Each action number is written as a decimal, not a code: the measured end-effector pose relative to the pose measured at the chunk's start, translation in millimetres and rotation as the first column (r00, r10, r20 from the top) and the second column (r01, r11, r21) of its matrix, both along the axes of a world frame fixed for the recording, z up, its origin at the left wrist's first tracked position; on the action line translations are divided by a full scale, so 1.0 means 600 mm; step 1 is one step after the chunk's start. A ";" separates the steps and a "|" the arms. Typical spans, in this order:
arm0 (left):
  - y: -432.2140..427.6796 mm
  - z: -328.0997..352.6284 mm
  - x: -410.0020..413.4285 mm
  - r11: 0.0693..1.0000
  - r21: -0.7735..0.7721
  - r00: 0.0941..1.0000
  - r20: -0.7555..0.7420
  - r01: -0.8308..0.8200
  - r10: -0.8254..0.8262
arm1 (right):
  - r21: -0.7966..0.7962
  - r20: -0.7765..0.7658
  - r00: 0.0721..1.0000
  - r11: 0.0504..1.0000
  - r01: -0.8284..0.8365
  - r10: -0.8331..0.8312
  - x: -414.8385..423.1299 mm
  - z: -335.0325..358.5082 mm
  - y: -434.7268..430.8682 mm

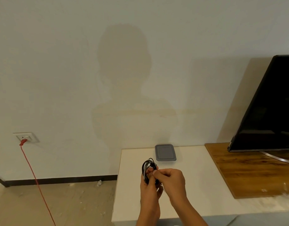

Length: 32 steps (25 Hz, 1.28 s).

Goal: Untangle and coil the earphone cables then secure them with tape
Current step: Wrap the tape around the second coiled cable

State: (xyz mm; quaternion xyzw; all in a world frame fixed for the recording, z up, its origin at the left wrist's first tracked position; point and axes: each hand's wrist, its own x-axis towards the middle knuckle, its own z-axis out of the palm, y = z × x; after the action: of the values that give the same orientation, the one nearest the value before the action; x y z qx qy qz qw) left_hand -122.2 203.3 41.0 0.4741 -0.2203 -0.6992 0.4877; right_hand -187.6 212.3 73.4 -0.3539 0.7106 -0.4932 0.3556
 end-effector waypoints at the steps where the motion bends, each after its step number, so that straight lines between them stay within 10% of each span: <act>1: 0.000 0.002 0.000 1.000 -0.002 1.000 0.013 0.005 -0.005 | 0.007 0.010 1.000 1.000 -0.017 0.016 -0.002 0.000 -0.001; 11: -0.005 0.013 0.036 0.978 0.037 0.978 -0.026 0.207 -0.206 | 0.162 0.392 0.905 0.956 -0.245 0.166 -0.033 0.009 -0.010; 16: -0.021 0.009 0.088 0.934 -0.117 0.895 0.346 0.337 -0.280 | 0.177 0.218 0.901 0.892 -0.415 0.376 -0.067 0.022 -0.004; 18: -0.044 0.035 0.103 0.773 -0.344 0.758 0.601 0.533 -0.255 | 0.234 0.077 0.853 0.822 -0.519 0.517 -0.079 0.034 -0.006; 22: -0.081 0.081 0.094 0.414 -0.280 0.439 0.823 0.866 -0.361 | 0.351 -0.054 0.729 0.697 -0.626 0.682 -0.087 0.051 -0.010; 32: -0.076 0.080 0.094 0.444 -0.336 0.502 0.796 0.831 -0.337 | 0.389 0.180 0.750 0.655 -0.649 0.636 -0.109 0.082 -0.018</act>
State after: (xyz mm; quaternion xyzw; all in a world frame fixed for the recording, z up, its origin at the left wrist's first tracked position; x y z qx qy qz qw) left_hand -65.9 157.9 89.0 0.3388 -0.7712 -0.4900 0.2244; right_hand -253.2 201.7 122.4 -0.4882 0.6243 -0.1722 0.5850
